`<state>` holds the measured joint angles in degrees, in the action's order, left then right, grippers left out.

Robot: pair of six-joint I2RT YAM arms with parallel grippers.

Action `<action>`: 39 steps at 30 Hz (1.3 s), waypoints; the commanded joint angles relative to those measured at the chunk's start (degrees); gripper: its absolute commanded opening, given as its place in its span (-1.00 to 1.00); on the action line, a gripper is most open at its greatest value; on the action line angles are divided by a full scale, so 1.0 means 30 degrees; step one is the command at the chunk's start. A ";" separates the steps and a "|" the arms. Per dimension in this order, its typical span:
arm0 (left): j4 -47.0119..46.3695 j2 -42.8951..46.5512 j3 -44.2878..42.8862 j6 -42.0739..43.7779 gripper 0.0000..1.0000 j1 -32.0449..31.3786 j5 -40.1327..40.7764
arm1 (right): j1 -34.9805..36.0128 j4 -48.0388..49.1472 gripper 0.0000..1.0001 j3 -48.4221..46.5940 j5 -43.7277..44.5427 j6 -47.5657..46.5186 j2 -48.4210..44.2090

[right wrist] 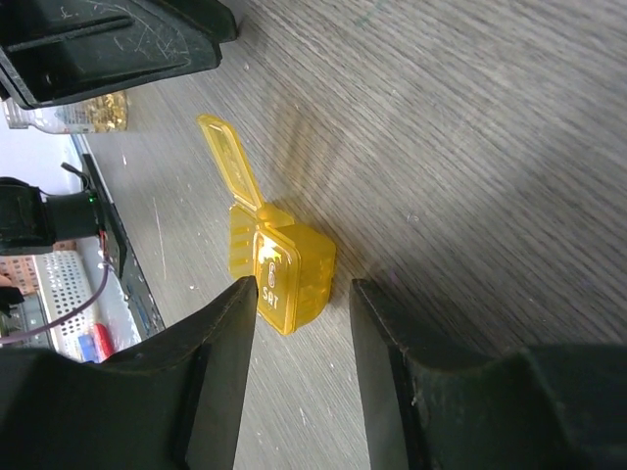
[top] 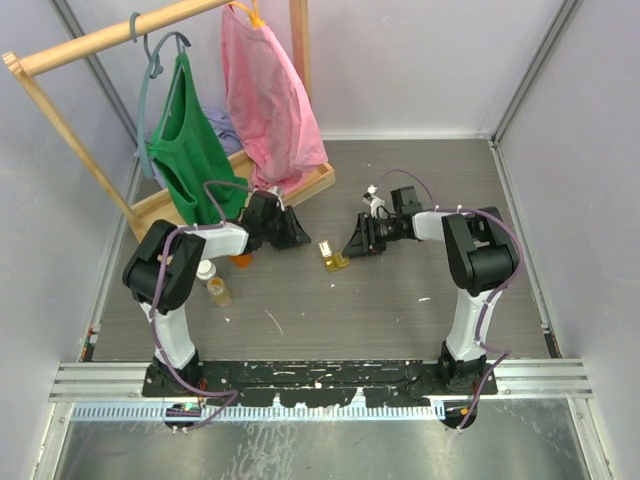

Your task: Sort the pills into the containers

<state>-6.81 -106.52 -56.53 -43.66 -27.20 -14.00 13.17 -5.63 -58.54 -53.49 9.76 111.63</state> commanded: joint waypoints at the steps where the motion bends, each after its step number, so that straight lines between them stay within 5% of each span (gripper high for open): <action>1: -0.0202 -0.0854 -0.0894 0.0417 -0.28 -0.0468 -0.0686 | 0.0376 -0.1143 -0.04 -0.0612 0.0888 -0.0972 0.0270; 29: -0.2260 0.1055 0.0334 0.2312 -0.34 -0.1796 -0.1442 | 0.0944 -0.2315 -0.41 -0.1242 0.2743 -0.1817 0.0494; 39: -0.1773 0.1898 0.0519 0.2950 -0.12 -0.2237 -0.1427 | 0.1044 -0.2379 -0.42 -0.1263 0.2833 -0.1905 0.0549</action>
<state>-10.96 -103.59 -55.11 -36.51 -33.32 -18.22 15.59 -11.75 -62.00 -51.18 6.96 112.53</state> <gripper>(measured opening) 0.424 0.298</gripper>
